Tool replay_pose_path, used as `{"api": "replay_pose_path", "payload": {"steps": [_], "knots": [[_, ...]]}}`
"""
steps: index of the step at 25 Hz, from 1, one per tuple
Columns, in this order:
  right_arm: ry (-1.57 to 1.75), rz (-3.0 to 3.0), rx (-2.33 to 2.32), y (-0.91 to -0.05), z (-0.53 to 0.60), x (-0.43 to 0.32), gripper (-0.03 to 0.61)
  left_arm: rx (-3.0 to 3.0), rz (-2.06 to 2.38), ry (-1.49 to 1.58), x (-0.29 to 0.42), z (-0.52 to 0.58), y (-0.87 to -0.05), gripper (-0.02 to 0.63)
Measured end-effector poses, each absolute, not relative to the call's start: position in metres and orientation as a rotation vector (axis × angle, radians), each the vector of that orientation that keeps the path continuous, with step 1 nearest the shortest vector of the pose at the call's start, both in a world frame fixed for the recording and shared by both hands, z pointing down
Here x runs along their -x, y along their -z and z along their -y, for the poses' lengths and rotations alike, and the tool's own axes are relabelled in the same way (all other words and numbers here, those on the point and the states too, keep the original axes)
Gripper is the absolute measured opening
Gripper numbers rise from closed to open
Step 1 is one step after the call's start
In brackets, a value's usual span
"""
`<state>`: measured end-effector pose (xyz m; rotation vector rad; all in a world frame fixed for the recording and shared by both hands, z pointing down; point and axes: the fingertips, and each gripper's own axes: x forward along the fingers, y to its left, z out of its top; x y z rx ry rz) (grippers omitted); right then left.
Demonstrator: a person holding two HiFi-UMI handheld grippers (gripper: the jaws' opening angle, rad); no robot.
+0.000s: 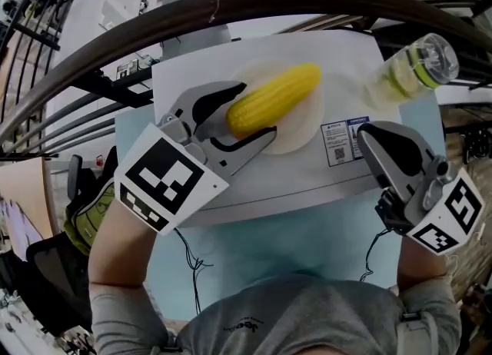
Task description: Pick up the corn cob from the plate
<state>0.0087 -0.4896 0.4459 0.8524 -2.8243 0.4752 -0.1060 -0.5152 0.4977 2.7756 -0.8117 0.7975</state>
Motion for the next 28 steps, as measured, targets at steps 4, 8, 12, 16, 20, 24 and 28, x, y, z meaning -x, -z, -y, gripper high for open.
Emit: {"api": "replay_pose_path", "payload": {"steps": [4,8,12,16,20,24,28], "knots": [[-0.471,2.829,-0.864,-0.446,0.491,-0.011,0.015,-2.743,0.800,-0.882,0.103,0.518,-0.506,0.291],[-0.482,2.825,-0.858,-0.450,0.491,-0.012,0.015,-2.720,0.808,-0.987,0.101,0.519,-0.513,0.290],[-0.494,2.819,-0.864,-0.454,0.492,-0.013,0.015,-2.709,0.807,-1.016,0.101,0.520,-0.515,0.288],[-0.507,2.817,-0.868,-0.456,0.492,-0.014,0.015,-2.721,0.797,-1.017,0.101,0.519,-0.515,0.265],[-0.508,2.817,-0.867,-0.455,0.491,-0.014,0.015,-2.737,0.782,-1.005,0.102,0.518,-0.513,0.259],[-0.502,2.814,-0.869,-0.454,0.491,-0.014,0.015,-2.753,0.775,-0.993,0.102,0.516,-0.512,0.259],[-0.504,2.813,-0.872,-0.453,0.490,-0.014,0.015,-2.764,0.776,-0.964,0.103,0.516,-0.509,0.258]]}}
